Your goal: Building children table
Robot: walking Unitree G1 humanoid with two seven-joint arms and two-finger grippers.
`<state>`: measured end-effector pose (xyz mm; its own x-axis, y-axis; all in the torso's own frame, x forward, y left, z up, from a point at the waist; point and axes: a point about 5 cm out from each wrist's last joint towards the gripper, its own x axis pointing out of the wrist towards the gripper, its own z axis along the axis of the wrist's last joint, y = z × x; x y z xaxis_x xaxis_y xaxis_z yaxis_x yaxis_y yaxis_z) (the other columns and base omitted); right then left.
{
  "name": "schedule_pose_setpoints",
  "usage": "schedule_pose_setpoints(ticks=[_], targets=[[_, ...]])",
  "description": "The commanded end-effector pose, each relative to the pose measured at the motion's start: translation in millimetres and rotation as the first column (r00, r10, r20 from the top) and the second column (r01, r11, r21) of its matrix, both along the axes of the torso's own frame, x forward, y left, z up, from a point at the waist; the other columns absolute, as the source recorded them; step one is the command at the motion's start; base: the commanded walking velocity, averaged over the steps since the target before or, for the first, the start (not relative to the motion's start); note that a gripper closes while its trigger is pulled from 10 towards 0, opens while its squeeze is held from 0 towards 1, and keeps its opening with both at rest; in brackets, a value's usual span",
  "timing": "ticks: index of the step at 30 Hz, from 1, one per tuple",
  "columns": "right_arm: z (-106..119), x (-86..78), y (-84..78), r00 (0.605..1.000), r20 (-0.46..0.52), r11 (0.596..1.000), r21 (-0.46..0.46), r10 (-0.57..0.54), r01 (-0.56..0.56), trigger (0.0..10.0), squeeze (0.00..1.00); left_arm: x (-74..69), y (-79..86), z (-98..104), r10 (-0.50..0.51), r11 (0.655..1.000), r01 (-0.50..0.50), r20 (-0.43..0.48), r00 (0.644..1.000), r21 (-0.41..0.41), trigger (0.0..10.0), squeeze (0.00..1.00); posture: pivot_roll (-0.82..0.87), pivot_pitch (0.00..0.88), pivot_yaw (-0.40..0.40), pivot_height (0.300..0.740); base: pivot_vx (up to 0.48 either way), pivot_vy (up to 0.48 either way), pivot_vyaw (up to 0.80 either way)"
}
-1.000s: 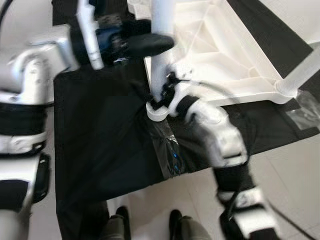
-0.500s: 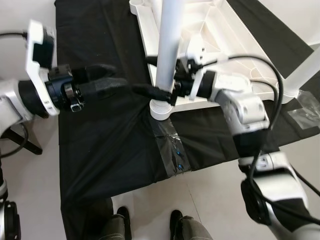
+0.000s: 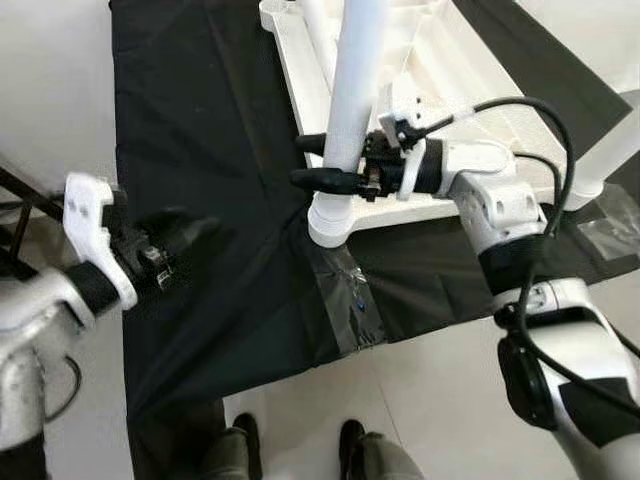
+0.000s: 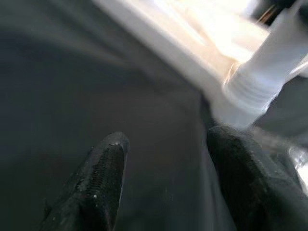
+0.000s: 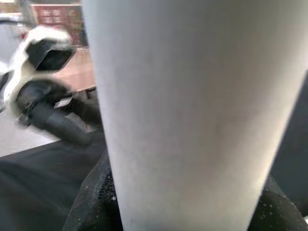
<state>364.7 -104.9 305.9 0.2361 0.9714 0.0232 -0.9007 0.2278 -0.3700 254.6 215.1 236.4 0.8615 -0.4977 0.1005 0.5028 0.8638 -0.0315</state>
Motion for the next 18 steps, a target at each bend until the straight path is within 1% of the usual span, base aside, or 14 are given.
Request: schedule_pose_setpoints(ticks=[1, 2, 3, 4, 5, 7, 8, 9, 10, 13, 14, 15, 17, 18], targets=[[-42, -1.5, -6.7, 0.981, -0.145, 0.992, -0.012, -0.128, 0.127, 0.0, 0.00, -6.4, -5.7, -15, 0.056, 0.998, -0.056, -0.001, 0.998, 0.013, 10.0, 0.00, 0.09, 0.331, -0.094, 0.740, 0.000, 0.000, 0.00], [-58, -7.1, -6.7, 0.957, -0.190, 0.974, 0.008, -0.221, 0.227, 0.0, 0.00, -8.9, -9.6, -24, 0.076, 0.997, -0.076, -0.015, 0.997, -0.006, 10.0, 0.00, 0.09, 0.331, -0.094, 0.740, 0.000, 0.000, 0.00], [-58, -7.1, -6.7, 0.957, -0.190, 0.974, 0.008, -0.221, 0.227, 0.0, 0.00, -8.9, -9.6, -24, 0.076, 0.997, -0.076, -0.015, 0.997, -0.006, 10.0, 0.00, 0.09, 0.331, -0.094, 0.740, 0.000, 0.000, 0.00], [-87, -12.0, -4.7, 0.816, -0.230, 0.838, 0.009, -0.529, 0.546, 0.0, 0.00, -13.0, -15.2, -33, 0.093, 0.996, -0.093, -0.019, 0.995, 0.006, 10.0, 0.00, 0.08, 0.333, -0.091, 0.740, 0.000, 0.000, 0.00], [-121, -37.0, -4.3, 0.664, -0.304, 0.705, -0.039, -0.683, 0.708, 0.0, 0.00, -16.6, -21.2, -40, 0.114, 0.993, -0.114, -0.025, 0.993, 0.001, 10.0, 0.00, 0.08, 0.343, -0.079, 0.740, 0.000, 0.000, 0.00], [-121, -37.0, -4.3, 0.664, -0.304, 0.705, -0.039, -0.683, 0.708, 0.0, 0.00, -16.6, -21.2, -40, 0.114, 0.993, -0.114, -0.025, 0.993, 0.001, 10.0, 0.00, 0.08, 0.343, -0.079, 0.740, 0.000, 0.000, 0.00], [-139, -58.0, -5.7, 0.539, -0.313, 0.586, -0.076, -0.782, 0.807, 0.0, 0.00, -19.6, -27.3, -47, 0.134, 0.991, -0.134, -0.030, 0.991, -0.017, 10.0, 0.00, 0.07, 0.345, -0.068, 0.740, 0.000, 0.000, 0.00], [-139, -58.0, -5.7, 0.539, -0.313, 0.586, -0.076, -0.782, 0.807, 0.0, 0.00, -19.6, -27.3, -47, 0.134, 0.991, -0.134, -0.030, 0.991, -0.017, 10.0, 0.00, 0.07, 0.345, -0.068, 0.740, 0.000, 0.000, 0.00], [-145, -66.9, -7.8, 0.456, -0.323, 0.506, -0.084, -0.829, 0.859, 0.0, 0.00, -21.6, -33.8, -55, 0.153, 0.988, -0.154, -0.031, 0.988, -0.009, 10.0, 0.00, 0.06, 0.316, -0.059, 0.740, 0.000, 0.000, 0.00], [-144, -66.8, -5.2, 0.465, -0.318, 0.510, -0.072, -0.826, 0.857, 0.0, 0.00, -22.0, -38.9, -62, 0.172, 0.985, -0.173, -0.040, 0.984, -0.005, 10.0, 0.00, 0.06, 0.315, -0.052, 0.740, 0.000, 0.000, 0.00], [-141, -62.5, -0.3, 0.501, -0.297, 0.542, -0.070, -0.813, 0.837, 0.0, 0.00, -22.1, -43.3, -69, 0.193, 0.981, -0.193, -0.045, 0.980, -0.001, 10.0, 0.00, 0.06, 0.309, -0.049, 0.740, 0.000, 0.000, 0.00], [-140, -59.2, 1.7, 0.515, -0.292, 0.555, -0.072, -0.806, 0.829, 4.0, 0.00, -22.0, -46.7, -73, 0.203, 0.979, -0.203, -0.040, 0.978, 0.010, 10.0, 0.00, 0.07, 0.306, -0.053, 0.740, 0.000, 0.000, 0.00], [-139, -59.3, 3.1, 0.518, -0.290, 0.559, -0.078, -0.805, 0.825, 4.0, 0.00, -22.3, -48.8, -75, 0.211, 0.977, -0.211, -0.032, 0.977, 0.015, 10.0, 0.00, 0.07, 0.306, -0.053, 0.740, 0.000, 0.000, 0.00], [-140, -58.1, 4.4, 0.531, -0.278, 0.574, -0.102, -0.801, 0.812, 10.0, 0.00, -22.1, -49.1, -77, 0.222, 0.975, -0.221, -0.023, 0.975, 0.018, 10.0, 0.00, 0.07, 0.299, -0.055, 0.740, 0.000, 0.000, 0.00]])
